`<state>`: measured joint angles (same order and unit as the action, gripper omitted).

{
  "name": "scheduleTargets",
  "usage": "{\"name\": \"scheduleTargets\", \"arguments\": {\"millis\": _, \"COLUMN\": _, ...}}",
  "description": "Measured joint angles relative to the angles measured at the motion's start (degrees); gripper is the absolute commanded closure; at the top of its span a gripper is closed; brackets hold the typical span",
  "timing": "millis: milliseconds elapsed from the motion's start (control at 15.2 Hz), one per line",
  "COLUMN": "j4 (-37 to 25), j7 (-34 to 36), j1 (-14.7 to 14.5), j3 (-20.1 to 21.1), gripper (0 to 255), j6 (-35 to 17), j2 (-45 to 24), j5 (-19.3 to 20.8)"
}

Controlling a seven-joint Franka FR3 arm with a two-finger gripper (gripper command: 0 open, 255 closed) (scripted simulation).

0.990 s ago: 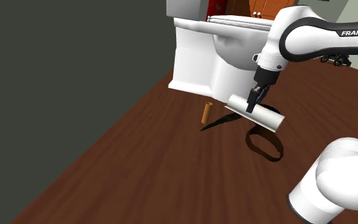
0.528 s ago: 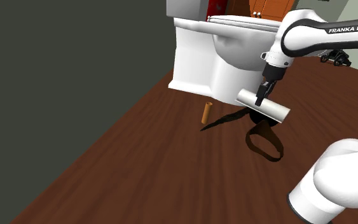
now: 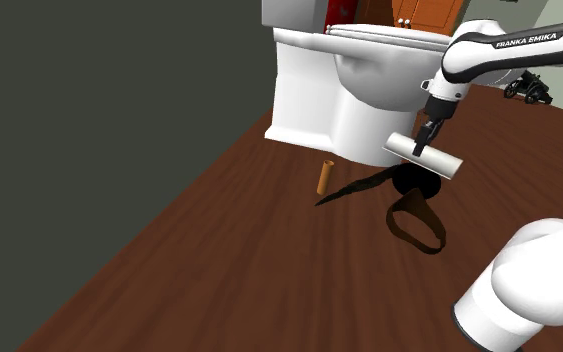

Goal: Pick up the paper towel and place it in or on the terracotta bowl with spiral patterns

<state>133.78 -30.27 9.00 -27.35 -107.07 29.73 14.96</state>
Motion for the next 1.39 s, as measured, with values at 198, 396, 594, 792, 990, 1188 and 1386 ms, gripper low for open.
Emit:
{"name": "scheduleTargets", "arguments": {"millis": 198, "j4": -4.34, "j7": -4.31, "j1": -0.05, "j3": -3.67, "gripper": 255, "j6": -0.45, "j2": -4.25, "j5": -0.44}}
{"name": "scheduleTargets", "arguments": {"millis": 396, "j4": -9.82, "j7": -9.34, "j1": -0.54, "j3": -7.91, "gripper": 255, "j6": -1.14, "j2": -10.13, "j5": -2.17}}
{"name": "scheduleTargets", "arguments": {"millis": 594, "j4": -13.92, "j7": -13.91, "j1": -0.79, "j3": -11.43, "gripper": 255, "j6": -2.00, "j2": -15.21, "j5": -4.42}}
{"name": "scheduleTargets", "arguments": {"millis": 792, "j4": -13.41, "j7": -15.32, "j1": -0.69, "j3": -12.64, "gripper": 255, "j6": -4.07, "j2": -16.83, "j5": -5.09}}
{"name": "scheduleTargets", "arguments": {"millis": 990, "j4": -11.74, "j7": -15.51, "j1": -0.70, "j3": -13.02, "gripper": 255, "j6": -6.32, "j2": -17.52, "j5": -5.32}}
{"name": "scheduleTargets", "arguments": {"millis": 1188, "j4": -9.83, "j7": -15.76, "j1": -0.72, "j3": -13.47, "gripper": 255, "j6": -8.95, "j2": -18.39, "j5": -5.67}}
{"name": "scheduleTargets", "arguments": {"millis": 1386, "j4": -8.49, "j7": -16.20, "j1": -0.79, "j3": -13.94, "gripper": 255, "j6": -11.22, "j2": -19.48, "j5": -6.23}}
